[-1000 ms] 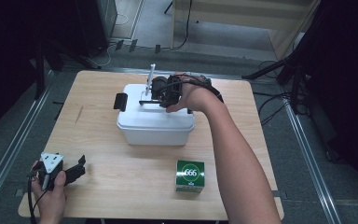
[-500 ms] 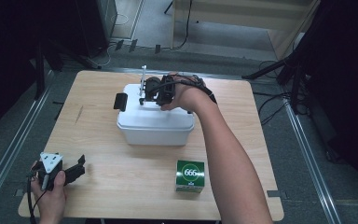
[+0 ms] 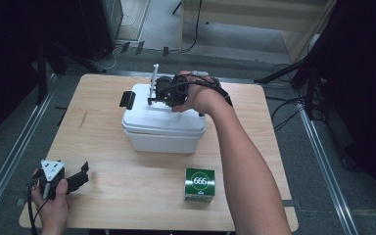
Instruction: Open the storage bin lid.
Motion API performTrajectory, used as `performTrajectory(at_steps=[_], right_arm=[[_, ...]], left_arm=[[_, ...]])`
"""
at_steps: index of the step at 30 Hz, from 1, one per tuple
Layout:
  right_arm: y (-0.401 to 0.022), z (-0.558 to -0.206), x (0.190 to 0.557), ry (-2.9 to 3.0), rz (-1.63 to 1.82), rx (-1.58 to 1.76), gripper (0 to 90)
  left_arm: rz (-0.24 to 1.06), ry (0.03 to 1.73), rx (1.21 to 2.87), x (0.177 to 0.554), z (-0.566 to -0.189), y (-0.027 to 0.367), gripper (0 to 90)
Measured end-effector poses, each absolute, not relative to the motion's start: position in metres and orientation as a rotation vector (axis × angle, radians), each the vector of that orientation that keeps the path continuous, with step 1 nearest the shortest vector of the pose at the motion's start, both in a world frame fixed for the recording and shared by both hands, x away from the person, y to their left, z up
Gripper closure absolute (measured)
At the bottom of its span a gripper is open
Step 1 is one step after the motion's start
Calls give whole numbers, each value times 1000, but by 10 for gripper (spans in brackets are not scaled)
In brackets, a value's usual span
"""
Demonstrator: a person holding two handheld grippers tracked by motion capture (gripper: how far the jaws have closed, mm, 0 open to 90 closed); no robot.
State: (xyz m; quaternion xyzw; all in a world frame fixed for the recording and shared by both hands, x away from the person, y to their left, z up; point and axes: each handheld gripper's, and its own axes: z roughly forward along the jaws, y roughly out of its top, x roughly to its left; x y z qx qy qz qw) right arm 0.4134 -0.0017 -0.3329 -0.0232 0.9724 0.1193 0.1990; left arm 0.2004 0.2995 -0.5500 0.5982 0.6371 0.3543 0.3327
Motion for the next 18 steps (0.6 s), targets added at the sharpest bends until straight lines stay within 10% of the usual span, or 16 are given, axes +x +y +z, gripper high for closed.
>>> performTrajectory(at_steps=[18], right_arm=[[-59, -308, 409, 2674, 376, 3, 854]], left_arm=[[932, 1670, 1552, 201, -550, 300, 142]])
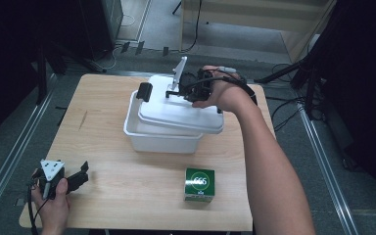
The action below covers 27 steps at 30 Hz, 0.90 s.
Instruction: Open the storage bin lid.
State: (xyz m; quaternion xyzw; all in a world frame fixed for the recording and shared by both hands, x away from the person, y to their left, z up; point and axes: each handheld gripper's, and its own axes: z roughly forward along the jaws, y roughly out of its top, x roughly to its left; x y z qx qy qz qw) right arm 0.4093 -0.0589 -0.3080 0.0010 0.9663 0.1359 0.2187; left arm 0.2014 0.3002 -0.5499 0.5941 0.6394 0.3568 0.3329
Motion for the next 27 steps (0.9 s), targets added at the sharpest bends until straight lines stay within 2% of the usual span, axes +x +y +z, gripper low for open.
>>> performTrajectory(at_steps=[27], right_arm=[[-179, -322, 395, 2642, 386, 229, 854]], left_arm=[[952, 1679, 1548, 201, -550, 299, 142]])
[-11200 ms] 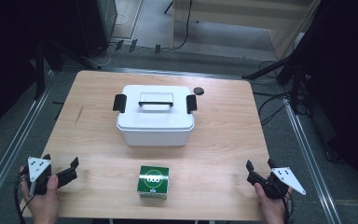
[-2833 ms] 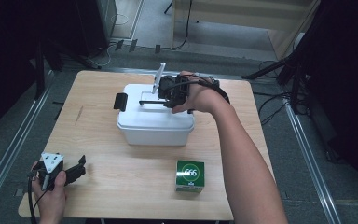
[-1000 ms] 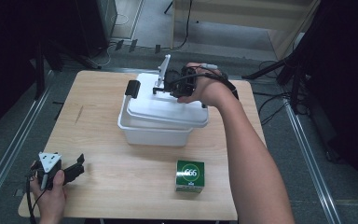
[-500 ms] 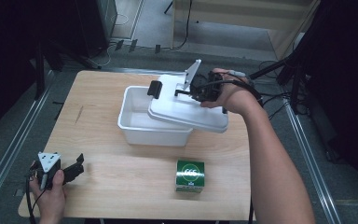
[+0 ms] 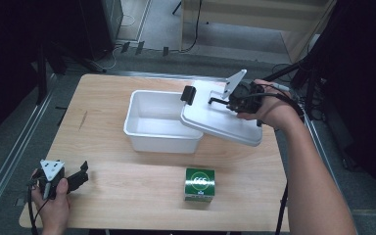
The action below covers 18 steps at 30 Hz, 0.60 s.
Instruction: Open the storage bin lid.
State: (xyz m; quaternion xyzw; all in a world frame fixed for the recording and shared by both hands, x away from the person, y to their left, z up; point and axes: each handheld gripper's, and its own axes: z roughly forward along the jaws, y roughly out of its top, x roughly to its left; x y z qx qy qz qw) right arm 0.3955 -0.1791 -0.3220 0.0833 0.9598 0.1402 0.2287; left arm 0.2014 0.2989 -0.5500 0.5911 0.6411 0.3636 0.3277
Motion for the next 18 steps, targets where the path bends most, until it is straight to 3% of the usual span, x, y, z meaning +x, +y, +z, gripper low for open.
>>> performTrajectory(at_steps=[18], right_arm=[[-234, -346, 390, 2642, 363, 349, 854]], left_arm=[[937, 1692, 1540, 202, -550, 300, 142]])
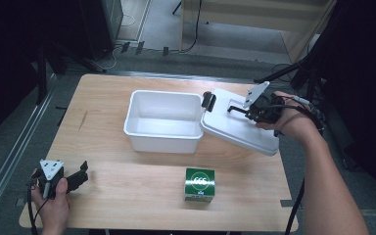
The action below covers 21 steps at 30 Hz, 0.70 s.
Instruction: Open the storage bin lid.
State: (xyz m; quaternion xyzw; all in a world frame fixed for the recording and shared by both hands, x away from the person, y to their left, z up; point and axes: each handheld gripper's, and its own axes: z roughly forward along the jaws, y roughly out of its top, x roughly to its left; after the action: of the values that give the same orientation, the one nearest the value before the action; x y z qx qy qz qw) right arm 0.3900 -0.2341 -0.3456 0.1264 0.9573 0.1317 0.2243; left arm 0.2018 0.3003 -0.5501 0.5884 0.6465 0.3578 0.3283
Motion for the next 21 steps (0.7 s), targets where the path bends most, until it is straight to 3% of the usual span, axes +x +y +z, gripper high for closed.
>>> performTrajectory(at_steps=[21], right_arm=[[-268, -371, 383, 2648, 352, 400, 854]], left_arm=[[946, 1693, 1535, 201, -550, 300, 142]])
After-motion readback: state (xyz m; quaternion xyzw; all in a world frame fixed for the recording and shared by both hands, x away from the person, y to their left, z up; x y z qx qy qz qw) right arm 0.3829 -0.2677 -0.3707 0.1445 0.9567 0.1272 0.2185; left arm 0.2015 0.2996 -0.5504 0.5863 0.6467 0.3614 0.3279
